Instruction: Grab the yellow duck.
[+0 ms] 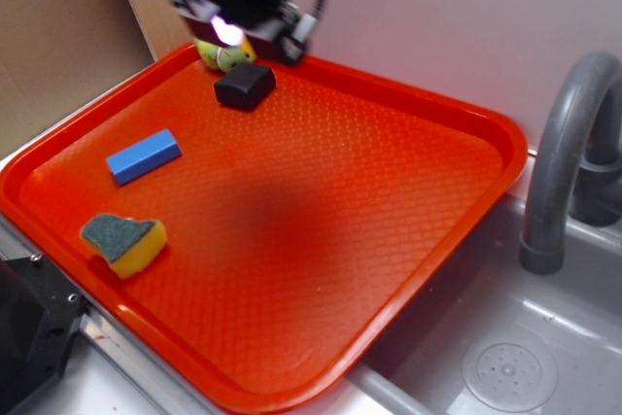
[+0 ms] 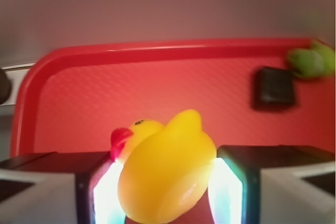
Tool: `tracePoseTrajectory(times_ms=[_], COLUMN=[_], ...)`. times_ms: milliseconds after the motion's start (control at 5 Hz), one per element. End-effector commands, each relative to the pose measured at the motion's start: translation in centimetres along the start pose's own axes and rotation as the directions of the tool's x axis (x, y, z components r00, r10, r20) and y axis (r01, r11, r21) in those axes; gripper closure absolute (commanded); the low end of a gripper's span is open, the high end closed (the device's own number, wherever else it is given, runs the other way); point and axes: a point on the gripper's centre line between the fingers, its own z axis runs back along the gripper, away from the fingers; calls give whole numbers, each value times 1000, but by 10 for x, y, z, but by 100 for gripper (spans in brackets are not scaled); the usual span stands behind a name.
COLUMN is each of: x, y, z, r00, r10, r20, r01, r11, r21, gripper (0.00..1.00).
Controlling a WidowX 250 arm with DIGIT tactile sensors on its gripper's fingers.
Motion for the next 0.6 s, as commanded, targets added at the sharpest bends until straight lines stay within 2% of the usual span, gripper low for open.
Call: tracePoseTrajectory(times_ms=[0, 200, 400], x=[9, -1, 6], y=[38, 62, 64], z=[70, 102, 101], r00=[974, 935, 938], r10=[210, 328, 319], r20=[84, 132, 133], r01=[-206, -322, -313], r11=[977, 944, 947], r21=[-55, -67, -68], gripper=[100, 100, 100])
